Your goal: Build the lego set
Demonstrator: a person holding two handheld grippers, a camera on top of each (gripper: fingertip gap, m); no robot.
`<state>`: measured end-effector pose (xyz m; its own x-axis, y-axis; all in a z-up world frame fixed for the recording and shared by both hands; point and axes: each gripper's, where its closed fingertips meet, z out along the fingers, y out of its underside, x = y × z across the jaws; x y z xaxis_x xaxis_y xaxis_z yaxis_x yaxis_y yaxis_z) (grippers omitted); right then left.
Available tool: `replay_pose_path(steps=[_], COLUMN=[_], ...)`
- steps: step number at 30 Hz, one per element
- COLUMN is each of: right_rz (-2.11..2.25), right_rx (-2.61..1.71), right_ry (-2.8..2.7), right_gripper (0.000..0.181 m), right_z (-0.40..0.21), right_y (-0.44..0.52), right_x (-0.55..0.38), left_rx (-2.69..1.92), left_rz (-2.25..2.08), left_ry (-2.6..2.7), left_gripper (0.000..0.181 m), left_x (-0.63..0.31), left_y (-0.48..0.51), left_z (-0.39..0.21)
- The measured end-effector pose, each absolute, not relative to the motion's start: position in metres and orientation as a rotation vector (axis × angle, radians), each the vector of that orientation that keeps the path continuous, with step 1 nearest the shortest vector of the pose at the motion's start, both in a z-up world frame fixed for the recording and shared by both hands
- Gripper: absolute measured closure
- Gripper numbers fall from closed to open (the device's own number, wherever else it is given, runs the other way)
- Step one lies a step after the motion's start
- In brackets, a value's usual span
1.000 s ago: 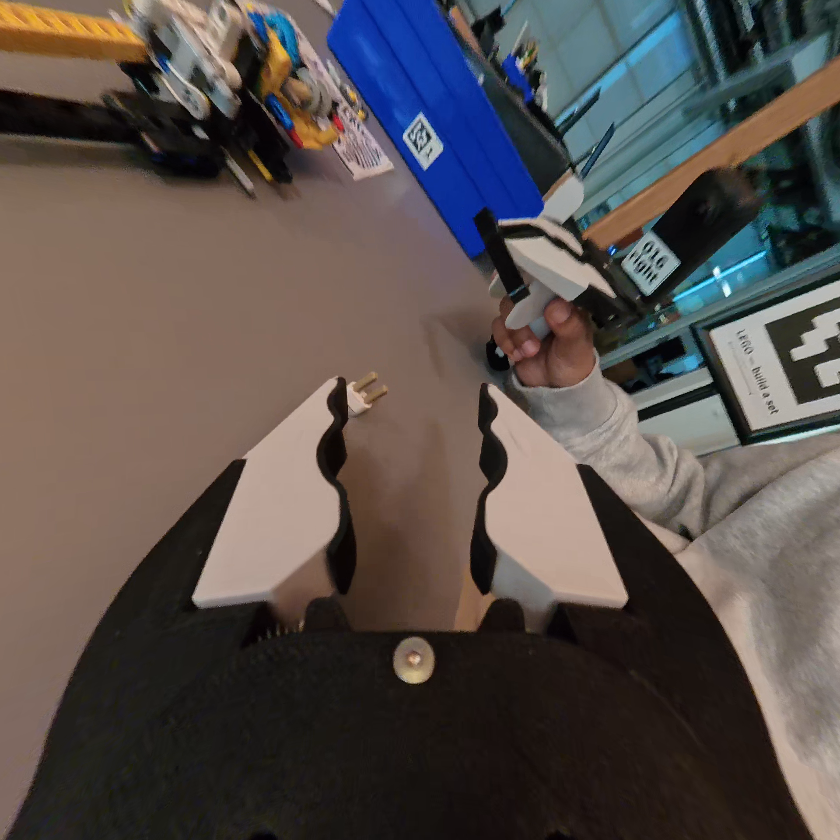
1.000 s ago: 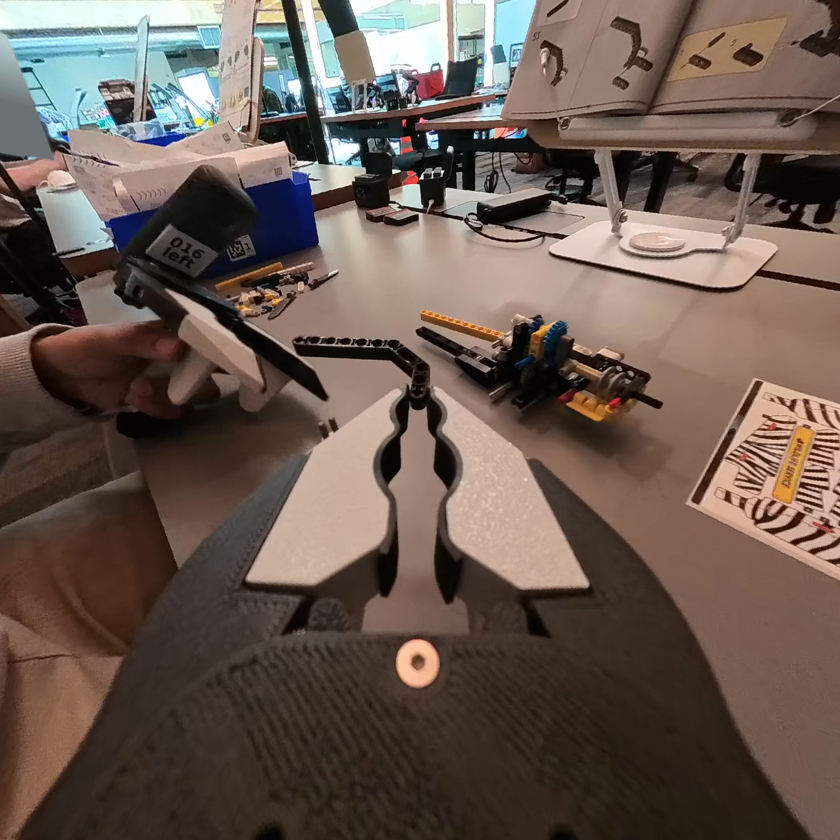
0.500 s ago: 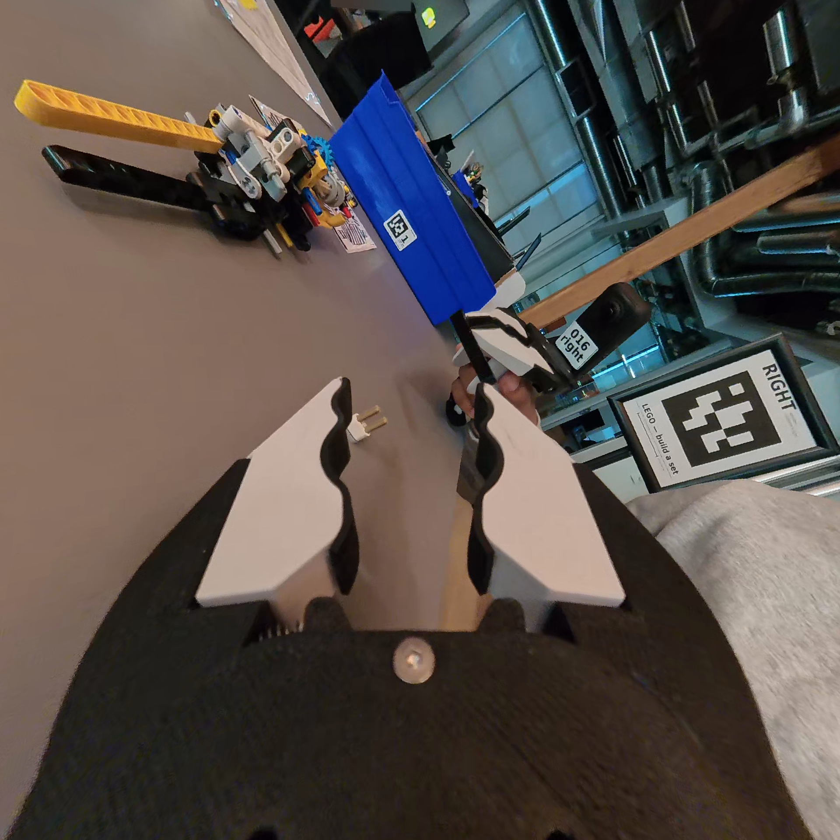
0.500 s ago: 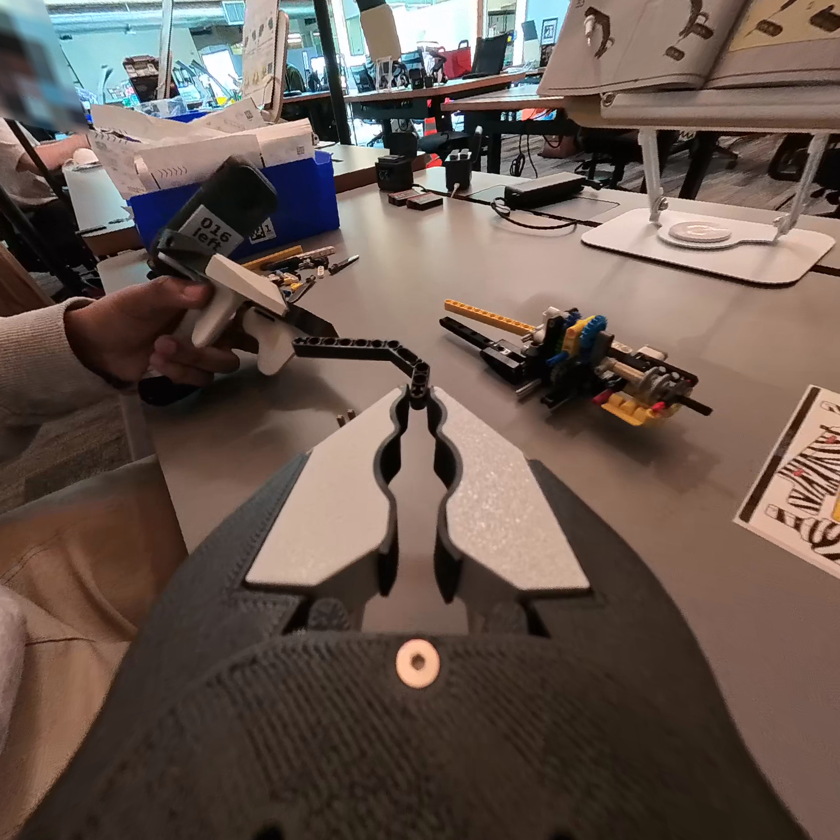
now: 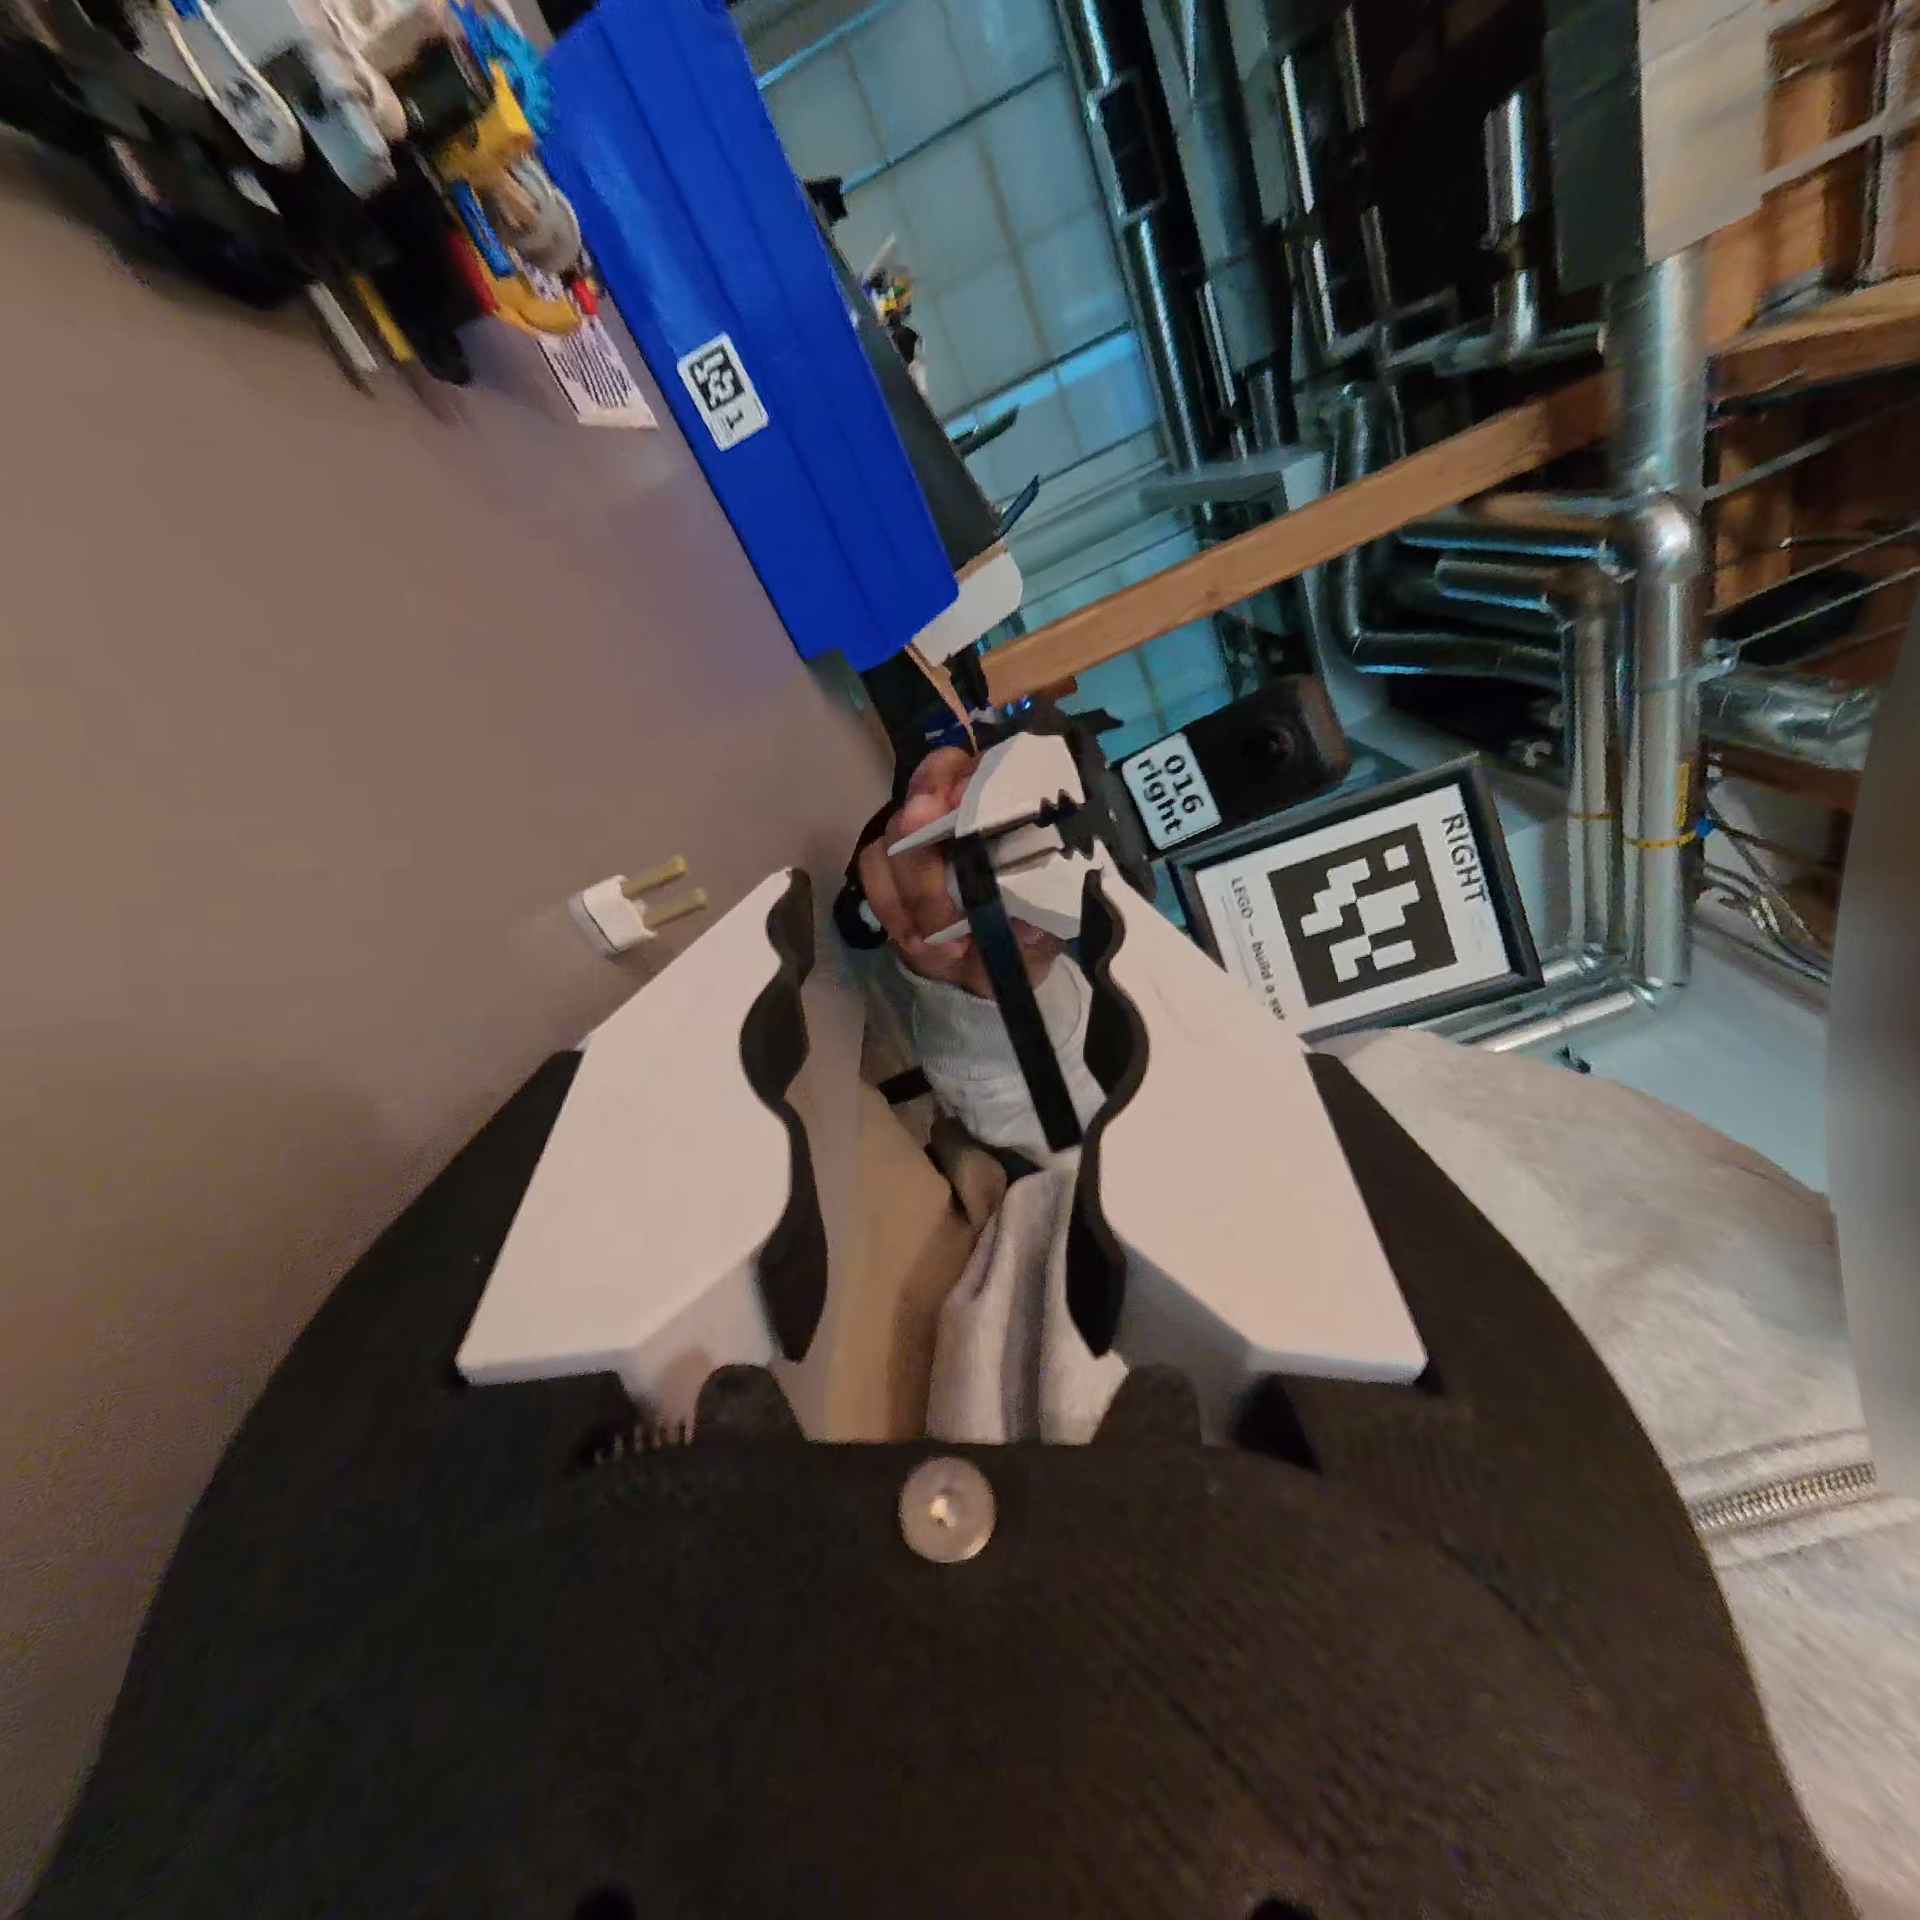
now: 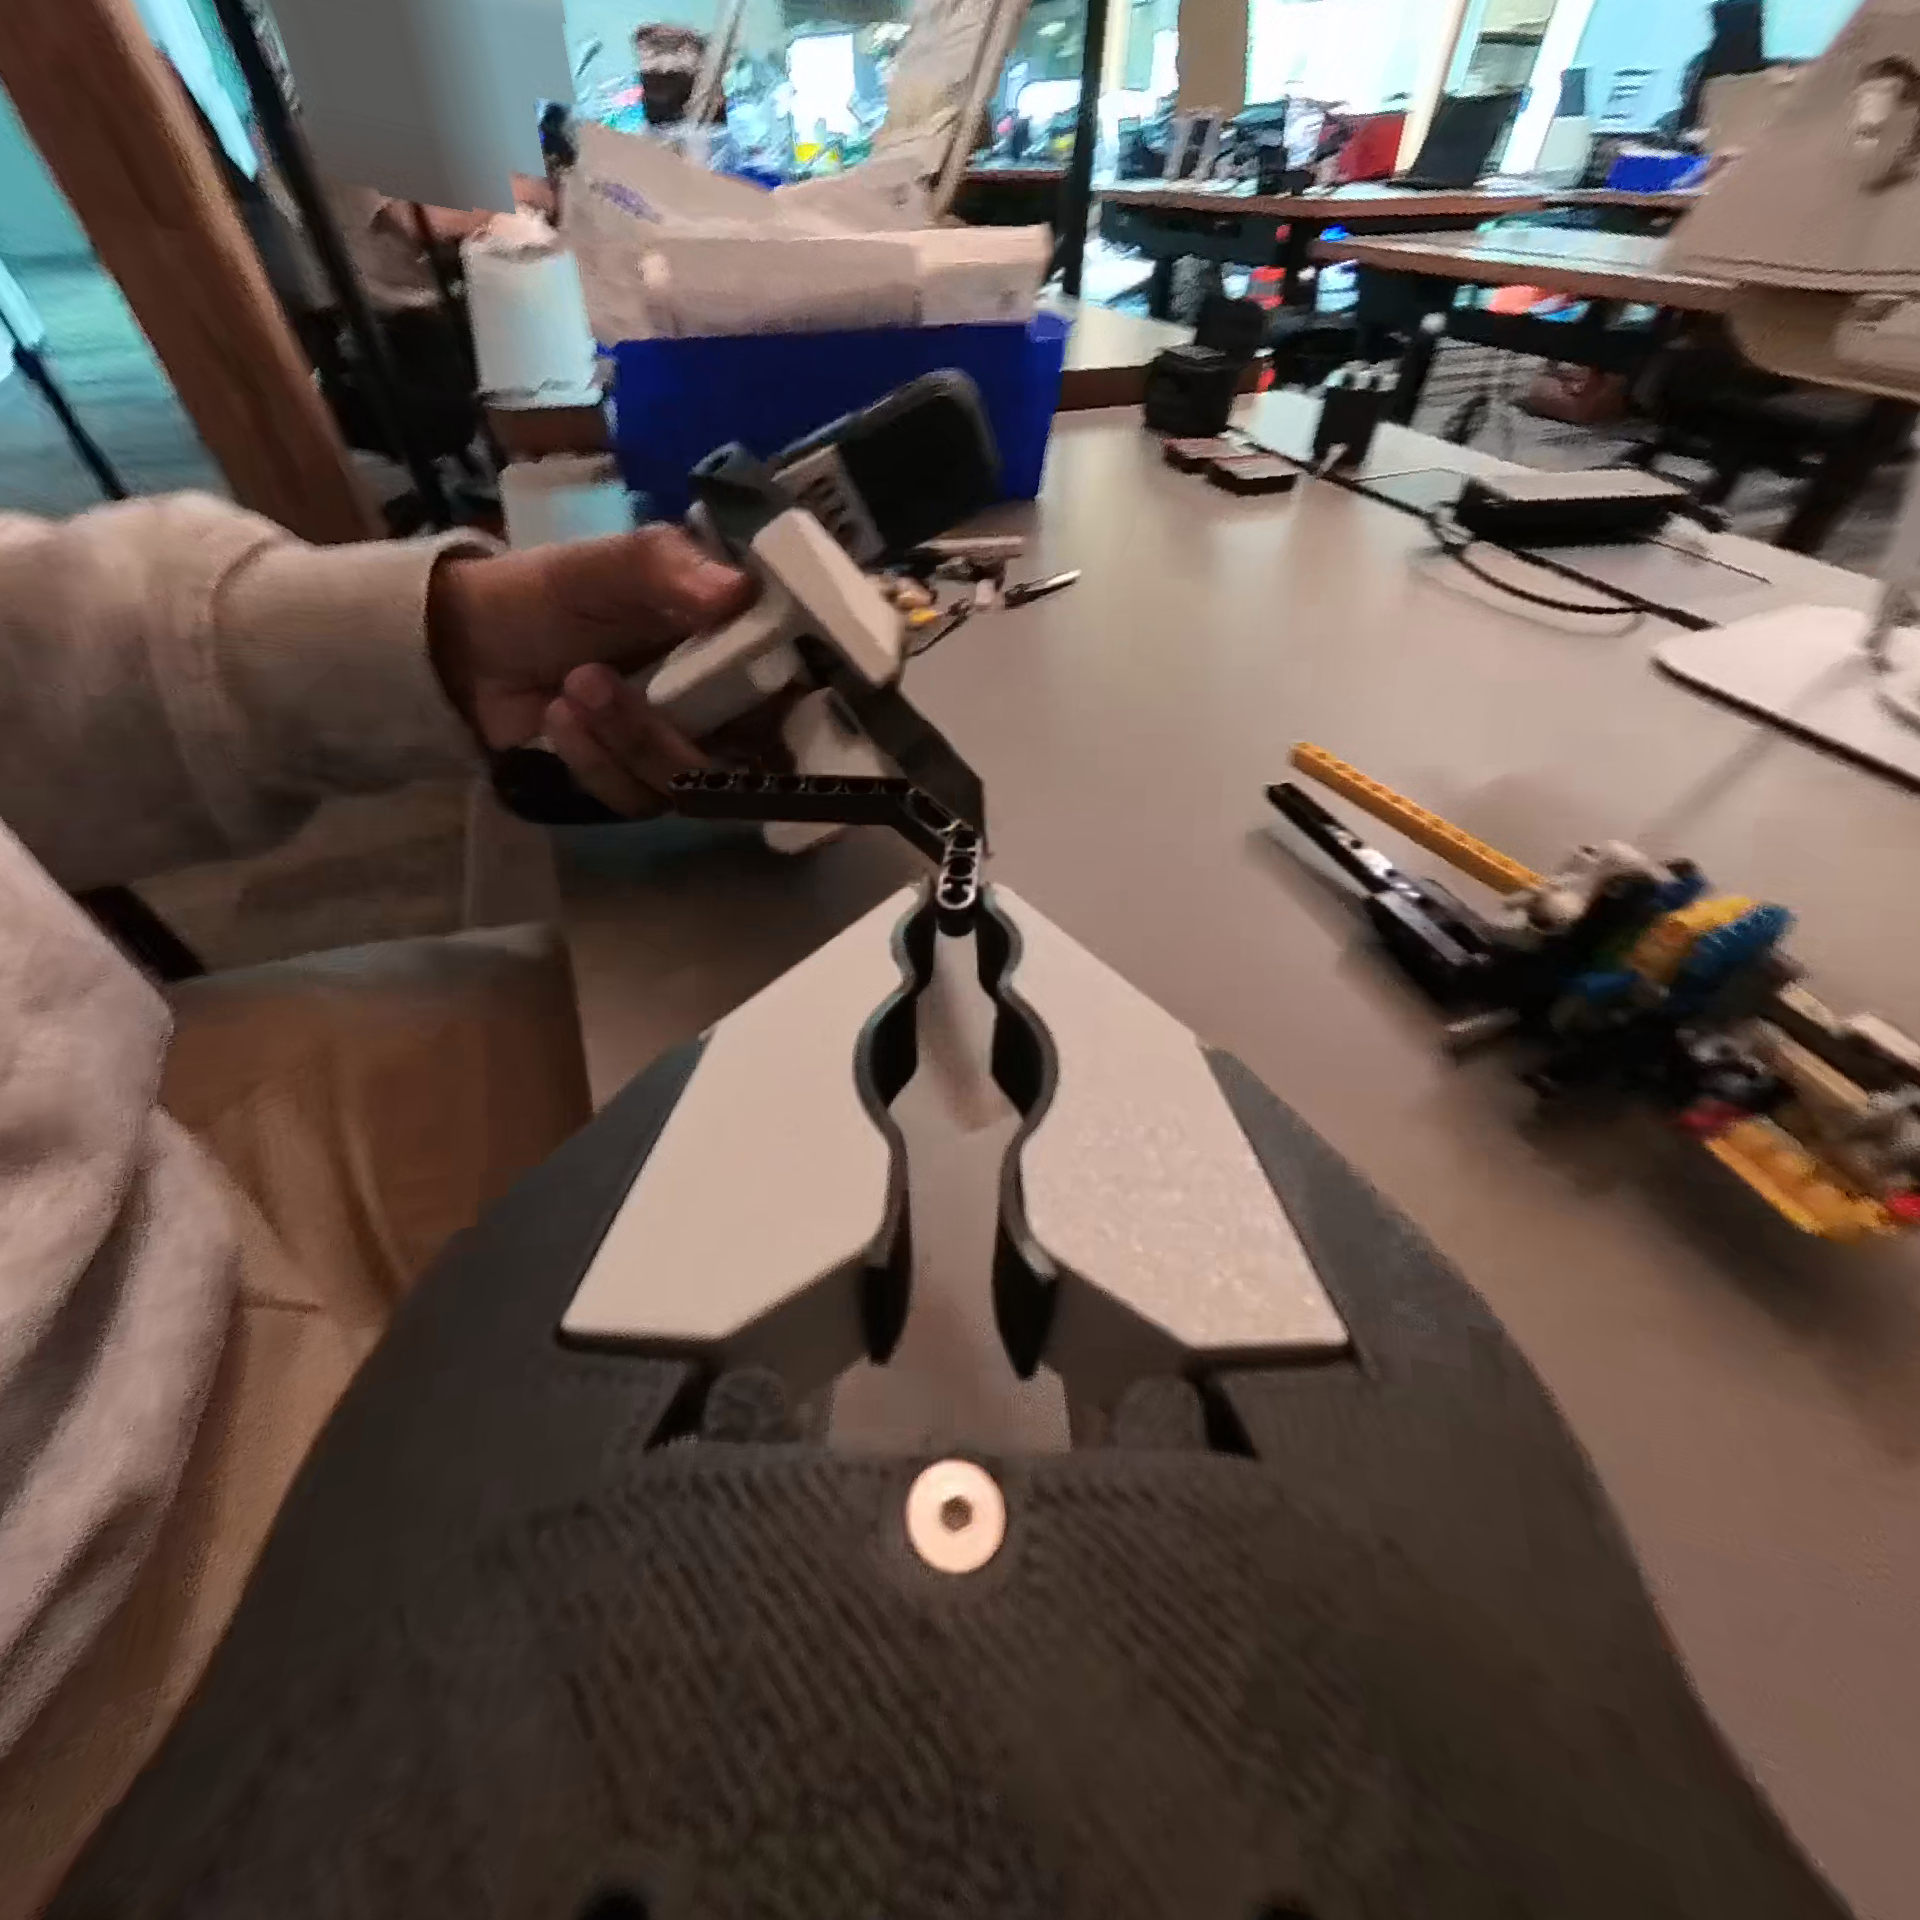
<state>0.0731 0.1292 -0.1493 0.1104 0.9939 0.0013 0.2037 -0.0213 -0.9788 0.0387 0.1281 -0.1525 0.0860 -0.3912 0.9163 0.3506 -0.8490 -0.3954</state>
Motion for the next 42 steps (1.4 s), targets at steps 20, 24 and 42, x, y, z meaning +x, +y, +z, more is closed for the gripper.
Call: replay_pose_path(steps=[20, 24, 42], right_rz=[1.032, 1.015, 1.057], right_rx=[-1.371, -1.345, -1.409], right_ry=[-1.512, -1.489, -1.551], right_gripper=[0.177, 0.171, 0.175], right_z=[-0.17, -0.166, -0.175], right_y=[0.137, 0.139, 0.136], right_x=[0.05, 0.051, 0.052], left_rx=[-2.03, -2.02, -2.054], left_rz=[-1.692, -1.753, -1.402], left_ry=[0.048, 0.036, 0.195], left_gripper=[0.174, 0.175, 0.149], left_x=[0.047, 0.055, 0.044], left_y=[0.127, 0.125, 0.135], left_z=[-0.174, -0.172, -0.177])
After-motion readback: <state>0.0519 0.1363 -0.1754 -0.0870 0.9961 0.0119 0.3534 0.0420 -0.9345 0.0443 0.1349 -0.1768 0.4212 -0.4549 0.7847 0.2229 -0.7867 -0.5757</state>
